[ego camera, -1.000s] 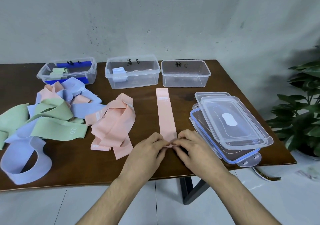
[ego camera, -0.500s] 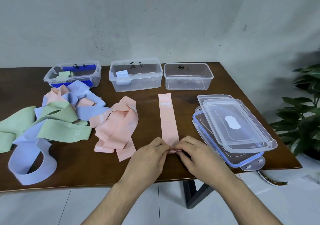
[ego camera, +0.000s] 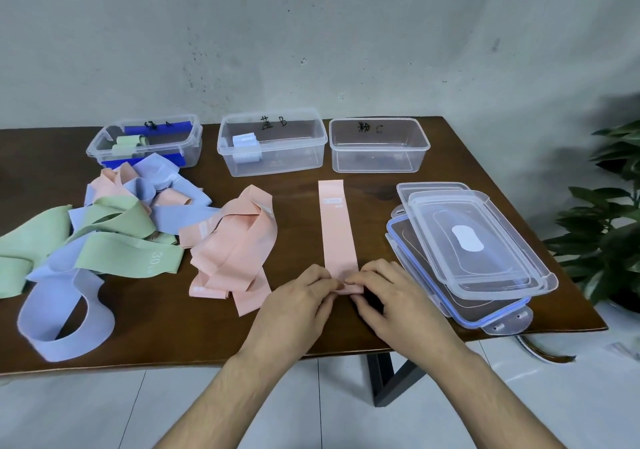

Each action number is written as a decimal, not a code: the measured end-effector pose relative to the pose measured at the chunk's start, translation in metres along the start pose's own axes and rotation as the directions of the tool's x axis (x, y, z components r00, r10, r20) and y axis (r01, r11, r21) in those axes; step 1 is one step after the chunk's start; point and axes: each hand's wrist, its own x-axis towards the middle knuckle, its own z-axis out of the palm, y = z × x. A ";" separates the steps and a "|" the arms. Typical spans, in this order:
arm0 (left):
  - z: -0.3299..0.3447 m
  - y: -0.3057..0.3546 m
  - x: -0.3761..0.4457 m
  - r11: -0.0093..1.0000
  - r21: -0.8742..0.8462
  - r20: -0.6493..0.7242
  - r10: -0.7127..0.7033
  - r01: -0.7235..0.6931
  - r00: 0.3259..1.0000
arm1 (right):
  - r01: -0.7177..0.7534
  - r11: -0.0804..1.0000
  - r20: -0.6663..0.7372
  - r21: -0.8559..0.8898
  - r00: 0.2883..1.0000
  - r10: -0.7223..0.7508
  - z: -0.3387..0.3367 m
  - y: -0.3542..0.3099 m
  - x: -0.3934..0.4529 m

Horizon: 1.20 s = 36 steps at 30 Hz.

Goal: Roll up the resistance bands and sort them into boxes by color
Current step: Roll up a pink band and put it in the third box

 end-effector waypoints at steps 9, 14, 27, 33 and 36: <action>-0.001 -0.005 0.004 0.999 -0.020 -0.026 0.033 -0.034 0.999 | 0.015 1.000 -0.005 0.011 1.000 -0.015 0.003 0.007 0.011; 0.000 -0.006 0.011 1.000 0.003 -0.027 0.023 -0.023 0.999 | 0.017 1.000 0.010 -0.008 1.000 -0.017 0.002 0.008 0.011; -0.007 0.011 -0.010 1.000 0.009 -0.020 -0.008 0.009 1.000 | 0.116 0.992 0.042 0.054 0.992 -0.119 0.001 0.015 -0.002; -0.009 0.006 -0.010 0.995 -0.076 0.011 -0.056 0.056 0.998 | 0.123 0.990 0.100 0.072 0.986 -0.130 -0.003 0.011 -0.001; -0.011 0.003 -0.012 0.996 -0.077 0.050 -0.033 0.037 0.998 | 0.076 0.992 0.074 0.103 0.994 -0.084 -0.002 0.005 -0.007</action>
